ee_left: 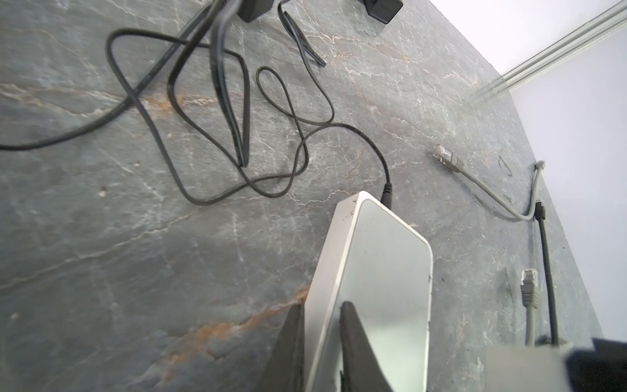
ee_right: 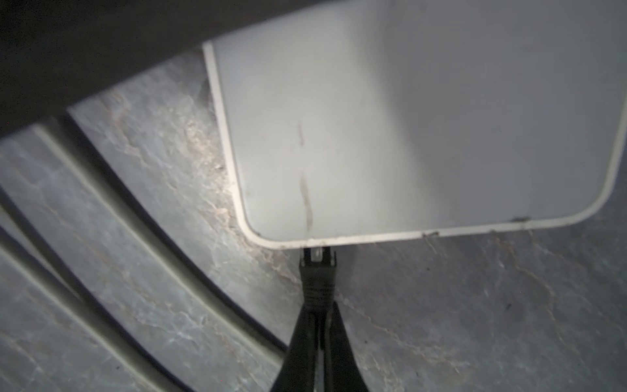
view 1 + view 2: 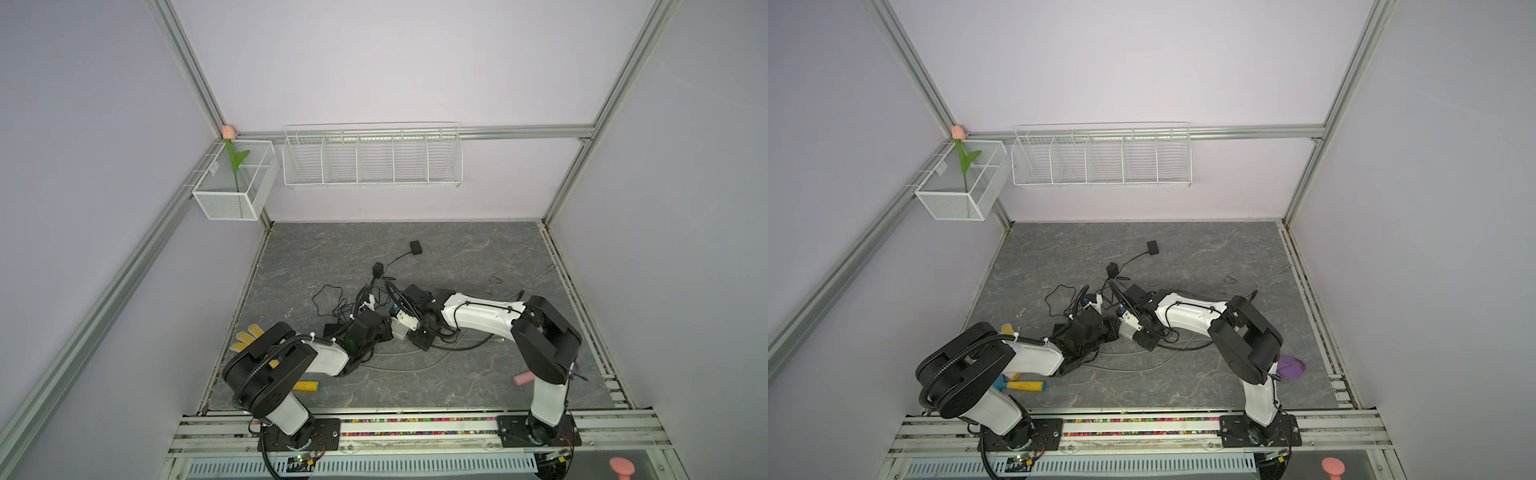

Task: Insert the plug into the switch port

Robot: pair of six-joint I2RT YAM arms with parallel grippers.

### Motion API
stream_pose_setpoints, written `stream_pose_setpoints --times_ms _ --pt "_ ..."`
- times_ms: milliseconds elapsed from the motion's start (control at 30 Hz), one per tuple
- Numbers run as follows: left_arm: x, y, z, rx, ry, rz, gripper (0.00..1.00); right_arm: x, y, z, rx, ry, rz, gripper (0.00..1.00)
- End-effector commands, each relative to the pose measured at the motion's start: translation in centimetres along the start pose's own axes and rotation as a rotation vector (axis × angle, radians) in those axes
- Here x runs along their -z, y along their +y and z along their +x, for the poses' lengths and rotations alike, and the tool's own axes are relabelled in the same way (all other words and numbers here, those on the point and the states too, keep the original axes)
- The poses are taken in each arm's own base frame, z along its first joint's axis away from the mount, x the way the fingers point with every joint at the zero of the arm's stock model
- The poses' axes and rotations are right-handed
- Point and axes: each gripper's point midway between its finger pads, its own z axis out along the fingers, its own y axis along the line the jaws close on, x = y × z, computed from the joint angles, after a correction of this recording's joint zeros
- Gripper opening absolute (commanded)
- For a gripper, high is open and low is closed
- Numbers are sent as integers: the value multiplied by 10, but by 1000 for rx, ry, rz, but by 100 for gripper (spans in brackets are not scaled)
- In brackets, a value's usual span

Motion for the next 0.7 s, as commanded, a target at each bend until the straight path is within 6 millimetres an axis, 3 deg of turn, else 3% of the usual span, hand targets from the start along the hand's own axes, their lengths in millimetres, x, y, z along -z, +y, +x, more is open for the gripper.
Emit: stream_pose_setpoints --times_ms 0,333,533,667 --pt "34 -35 141 -34 590 210 17 129 21 -220 159 -950 -45 7" --pt "39 -32 142 -43 595 204 17 135 25 -219 199 -1016 -64 7" --pt "46 -27 133 -81 576 163 17 127 18 -201 200 -969 -44 7" --pt "49 -23 116 -93 532 131 18 110 14 -179 198 -892 -16 10"
